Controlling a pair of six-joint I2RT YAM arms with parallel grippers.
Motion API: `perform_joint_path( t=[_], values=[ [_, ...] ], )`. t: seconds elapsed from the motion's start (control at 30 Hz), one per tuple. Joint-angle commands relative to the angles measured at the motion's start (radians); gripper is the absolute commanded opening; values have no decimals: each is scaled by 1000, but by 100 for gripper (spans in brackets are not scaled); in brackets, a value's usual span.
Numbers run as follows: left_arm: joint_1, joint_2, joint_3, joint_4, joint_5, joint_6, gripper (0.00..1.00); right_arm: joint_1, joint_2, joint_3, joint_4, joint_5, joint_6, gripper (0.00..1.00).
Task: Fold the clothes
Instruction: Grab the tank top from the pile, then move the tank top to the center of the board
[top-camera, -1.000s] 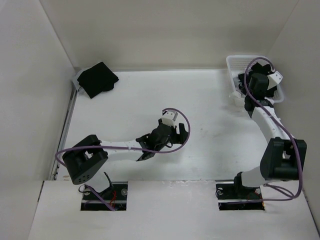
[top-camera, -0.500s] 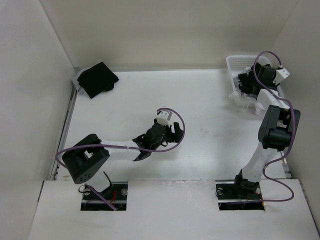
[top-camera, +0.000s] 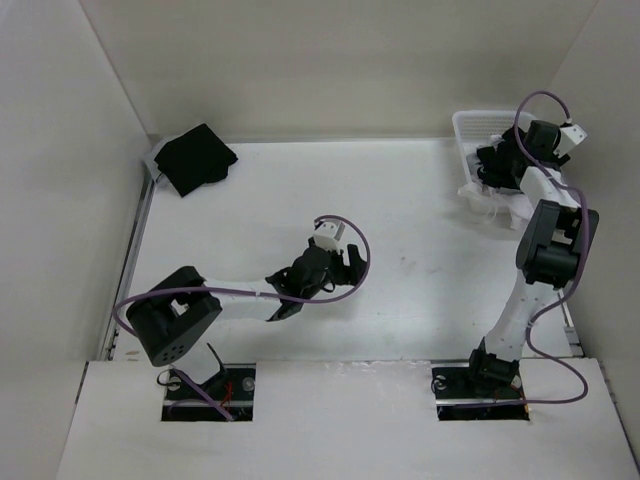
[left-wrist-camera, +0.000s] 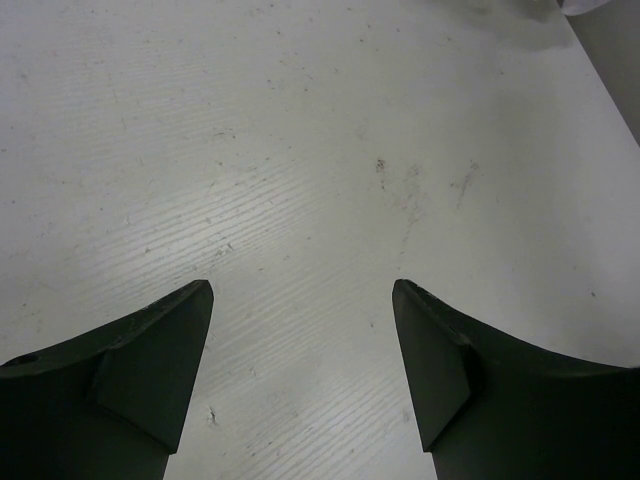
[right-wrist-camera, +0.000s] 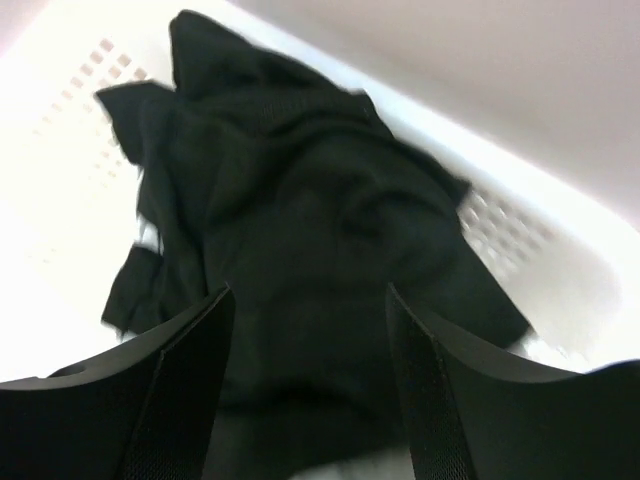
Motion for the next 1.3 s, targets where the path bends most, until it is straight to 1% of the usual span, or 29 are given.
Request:
perform_joint_path(
  t=[0.0, 0.1, 0.17, 0.23, 0.27, 0.3, 0.33, 0.37, 0.4, 0.43, 0.47, 0.53, 0.57, 0.67, 0.7, 0.73, 0.83, 0.9, 0.93, 0.97, 1.0, 1.1, 1.17, 1.2, 1.23, 1.27],
  values=[
    [17, 16, 11, 65, 12, -5, 72, -5, 105, 146, -40, -23, 14, 65],
    [31, 23, 11, 65, 23, -6, 72, -5, 177, 229, -80, -20, 42, 64],
    [42, 27, 11, 65, 25, -11, 72, -5, 214, 278, -102, -28, 66, 60],
    [48, 27, 11, 66, 25, -11, 72, -5, 229, 299, -108, -35, 91, 40],
    [50, 29, 11, 66, 25, -12, 72, -5, 220, 290, -88, -43, 106, 19],
    [53, 30, 11, 66, 25, -12, 72, -5, 209, 278, -70, -43, 111, 12],
    [54, 32, 11, 66, 25, -12, 72, -5, 170, 229, -3, -43, 112, 3],
    [57, 36, 12, 71, 25, -12, 72, -4, 116, 162, 87, -45, 105, 0],
    [57, 38, 12, 71, 25, -12, 72, 1, 84, 122, 137, -46, 96, 0],
    [57, 41, 14, 72, 28, -12, 71, 15, 6, 39, 238, -46, 85, 0],
    [59, 42, 17, 72, 29, -12, 71, 22, -37, 1, 284, -46, 82, 0],
    [65, 41, 15, 80, 31, -14, 71, 59, -206, -116, 401, -46, 71, 0],
    [73, 35, 9, 94, 31, -18, 71, 90, -301, -163, 444, -46, 62, 0],
    [83, 16, -8, 123, 22, -31, 71, 169, -485, -237, 504, -83, 53, 0],
    [86, 10, -12, 128, 22, -34, 71, 185, -516, -247, 510, -95, 53, 0],
    [97, 0, -21, 137, 19, -40, 71, 231, -582, -263, 518, -127, 50, 0],
    [129, -34, -37, 132, 12, -57, 71, 337, -706, -274, 512, -180, 25, 1],
    [194, -114, -69, 111, 3, -106, 71, 461, -823, -256, 489, -239, -4, 1],
    [208, -134, -75, 103, 2, -118, 71, 490, -847, -248, 478, -253, -9, 1],
    [235, -173, -87, 83, -6, -138, 71, 559, -899, -232, 457, -278, -21, 2],
    [257, -209, -94, 65, -14, -150, 71, 578, -912, -228, 452, -281, -24, 2],
    [339, -345, -120, 2, -47, -184, 71, 720, -1018, -247, 415, -282, -58, 4],
    [388, -426, -141, -35, -69, -212, 71, 801, -1084, -318, 397, -275, -37, 6],
    [442, -510, -165, -77, -93, -244, 71, 867, -1136, -428, 407, -281, 20, 7],
    [448, -522, -170, -85, -96, -248, 71, 903, -1156, -516, 423, -289, 78, 7],
    [480, -578, -192, -119, -116, -264, 71, 926, -1162, -617, 444, -299, 136, 9]
  ],
)
